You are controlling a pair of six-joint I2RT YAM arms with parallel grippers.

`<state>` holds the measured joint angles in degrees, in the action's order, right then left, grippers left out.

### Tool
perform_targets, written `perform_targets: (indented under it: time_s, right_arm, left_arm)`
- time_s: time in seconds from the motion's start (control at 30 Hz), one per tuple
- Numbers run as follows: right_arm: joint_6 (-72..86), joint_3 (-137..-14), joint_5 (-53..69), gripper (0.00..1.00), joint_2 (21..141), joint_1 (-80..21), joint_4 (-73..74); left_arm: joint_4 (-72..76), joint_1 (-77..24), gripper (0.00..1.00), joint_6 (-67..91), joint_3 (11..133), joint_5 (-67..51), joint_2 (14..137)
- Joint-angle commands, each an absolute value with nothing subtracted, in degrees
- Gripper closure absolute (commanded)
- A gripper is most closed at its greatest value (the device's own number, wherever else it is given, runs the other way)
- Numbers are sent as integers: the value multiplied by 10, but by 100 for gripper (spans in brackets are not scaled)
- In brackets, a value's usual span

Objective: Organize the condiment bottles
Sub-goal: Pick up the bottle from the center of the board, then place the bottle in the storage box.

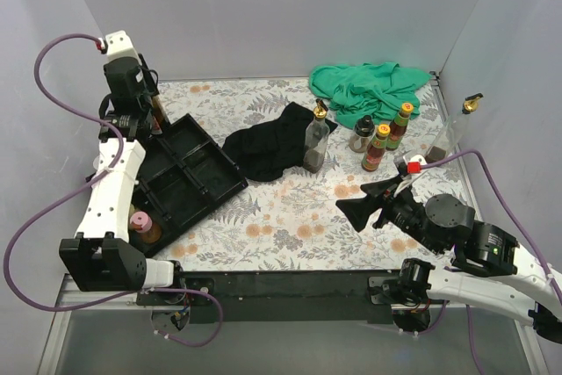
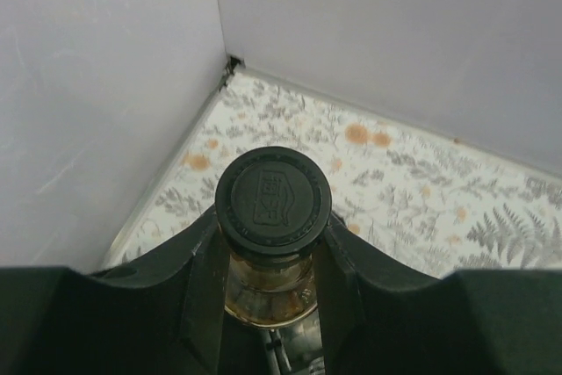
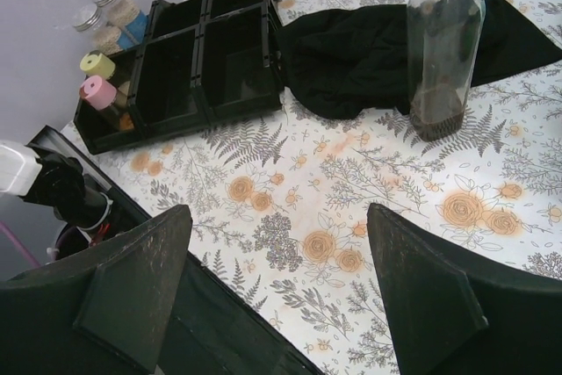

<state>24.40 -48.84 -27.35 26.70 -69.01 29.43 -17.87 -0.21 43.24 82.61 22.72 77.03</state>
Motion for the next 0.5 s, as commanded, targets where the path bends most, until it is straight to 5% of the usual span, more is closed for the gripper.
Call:
perform_targets:
  time_s: [0.0,0.47]
  right_arm:
    - [245,-486,-267,11,258,-689,269]
    - [253,-487,-256,11,266,-690,271]
  left_arm:
    - [-117,-1,100,434,776,220,708]
    - [-98,53,100,429,696,233,668]
